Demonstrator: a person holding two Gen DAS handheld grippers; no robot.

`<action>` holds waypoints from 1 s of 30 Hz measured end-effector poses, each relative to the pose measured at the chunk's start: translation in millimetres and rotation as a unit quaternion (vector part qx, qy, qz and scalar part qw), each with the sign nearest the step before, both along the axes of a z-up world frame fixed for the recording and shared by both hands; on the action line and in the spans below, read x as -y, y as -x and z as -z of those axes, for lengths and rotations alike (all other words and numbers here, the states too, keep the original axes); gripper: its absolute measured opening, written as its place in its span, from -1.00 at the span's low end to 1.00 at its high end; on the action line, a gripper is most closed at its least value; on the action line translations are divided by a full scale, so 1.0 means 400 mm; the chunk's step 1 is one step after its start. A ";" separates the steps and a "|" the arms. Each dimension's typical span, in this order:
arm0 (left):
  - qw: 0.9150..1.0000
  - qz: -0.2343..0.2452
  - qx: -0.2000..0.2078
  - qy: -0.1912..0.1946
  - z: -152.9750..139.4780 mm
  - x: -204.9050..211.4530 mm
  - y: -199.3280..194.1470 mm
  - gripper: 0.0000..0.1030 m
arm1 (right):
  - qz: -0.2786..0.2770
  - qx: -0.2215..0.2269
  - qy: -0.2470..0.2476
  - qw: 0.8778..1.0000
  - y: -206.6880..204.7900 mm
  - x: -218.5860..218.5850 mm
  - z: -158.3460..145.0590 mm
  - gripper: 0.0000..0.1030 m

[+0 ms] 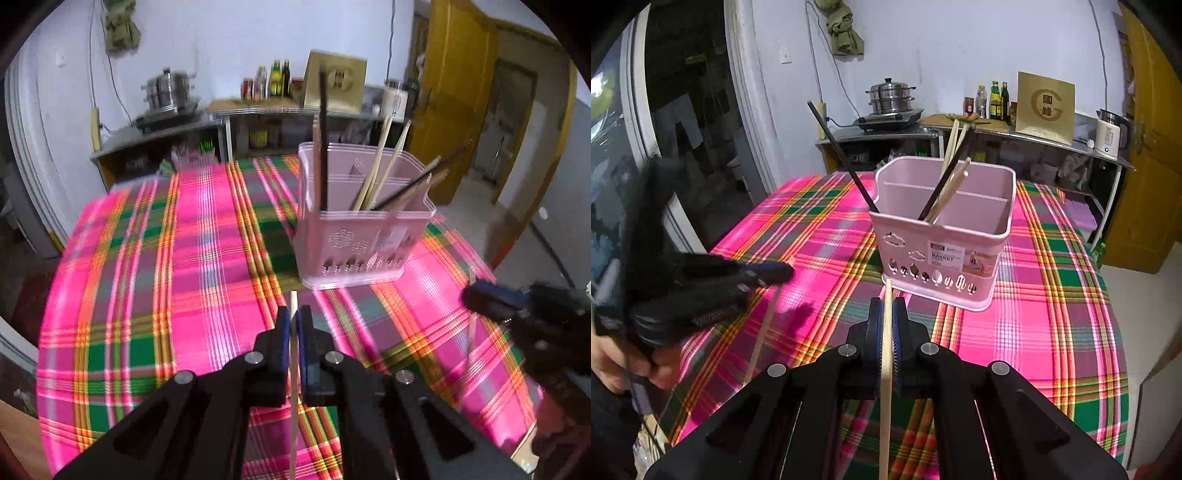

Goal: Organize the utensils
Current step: 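Lift both held light chopsticks and carry them over the pink basket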

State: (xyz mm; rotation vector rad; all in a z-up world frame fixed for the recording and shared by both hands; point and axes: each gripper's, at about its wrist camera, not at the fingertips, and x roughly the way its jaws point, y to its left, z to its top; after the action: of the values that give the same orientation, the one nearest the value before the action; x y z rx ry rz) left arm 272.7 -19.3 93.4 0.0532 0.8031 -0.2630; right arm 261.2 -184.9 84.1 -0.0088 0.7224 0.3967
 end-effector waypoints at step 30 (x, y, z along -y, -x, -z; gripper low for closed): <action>0.997 0.032 0.062 0.028 -0.150 0.006 0.117 -0.91 | 0.008 0.058 -0.008 0.998 0.087 0.020 -0.112 -0.91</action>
State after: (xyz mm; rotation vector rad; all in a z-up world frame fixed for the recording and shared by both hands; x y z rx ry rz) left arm 225.8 -21.7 153.3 0.0427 0.6706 -0.3401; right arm 226.4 -193.0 128.8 -0.0103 0.6038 0.3845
